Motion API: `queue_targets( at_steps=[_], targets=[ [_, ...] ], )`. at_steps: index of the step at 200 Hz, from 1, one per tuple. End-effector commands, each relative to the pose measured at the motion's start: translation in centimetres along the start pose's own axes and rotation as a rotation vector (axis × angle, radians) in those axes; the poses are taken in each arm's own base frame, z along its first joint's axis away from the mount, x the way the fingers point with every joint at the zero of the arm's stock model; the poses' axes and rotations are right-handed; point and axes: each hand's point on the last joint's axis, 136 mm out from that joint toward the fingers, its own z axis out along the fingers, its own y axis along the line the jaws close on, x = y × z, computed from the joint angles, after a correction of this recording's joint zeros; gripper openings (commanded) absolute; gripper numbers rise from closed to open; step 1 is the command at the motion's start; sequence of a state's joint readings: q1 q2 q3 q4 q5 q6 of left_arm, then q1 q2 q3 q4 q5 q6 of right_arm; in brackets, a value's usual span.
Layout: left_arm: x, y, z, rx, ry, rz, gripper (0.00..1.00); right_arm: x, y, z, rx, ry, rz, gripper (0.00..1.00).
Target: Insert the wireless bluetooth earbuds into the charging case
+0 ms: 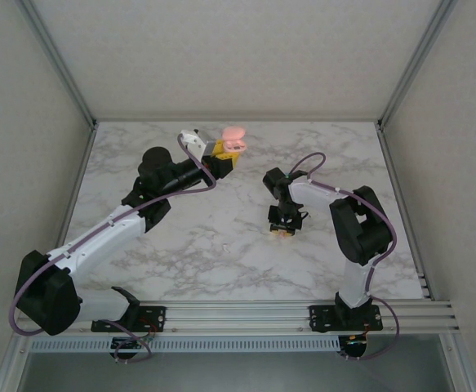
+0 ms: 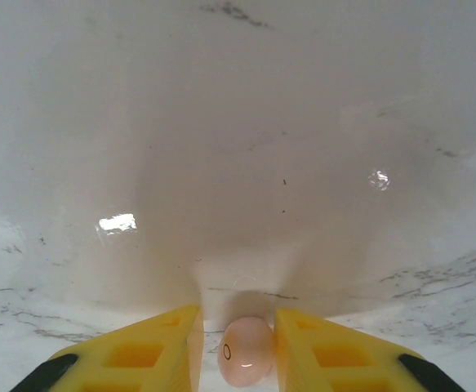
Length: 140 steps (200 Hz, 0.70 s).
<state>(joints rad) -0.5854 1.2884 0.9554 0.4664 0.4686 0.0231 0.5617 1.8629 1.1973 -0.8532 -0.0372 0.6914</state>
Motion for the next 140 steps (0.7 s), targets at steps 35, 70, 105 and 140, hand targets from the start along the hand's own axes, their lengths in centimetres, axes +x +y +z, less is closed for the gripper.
queue_targets(
  at_steps=[35, 70, 105, 140],
  targets=[
    [-2.1, 0.1, -0.1, -0.005, -0.040, 0.021, 0.20, 0.2, 0.2, 0.1, -0.004, 0.003, 0.004, 0.25],
    [-2.0, 0.1, -0.1, -0.004, -0.037, 0.018, 0.20, 0.3, 0.1, 0.1, 0.005, 0.010, -0.009, 0.24],
    [-2.0, 0.1, -0.2, -0.005, -0.036, 0.018, 0.19, 0.5, -0.2, 0.6, 0.017, 0.023, -0.020, 0.23],
    [-2.1, 0.1, -0.2, -0.006, -0.035, 0.021, 0.19, 0.5, -0.3, 0.5, 0.023, 0.022, -0.023, 0.23]
  ],
)
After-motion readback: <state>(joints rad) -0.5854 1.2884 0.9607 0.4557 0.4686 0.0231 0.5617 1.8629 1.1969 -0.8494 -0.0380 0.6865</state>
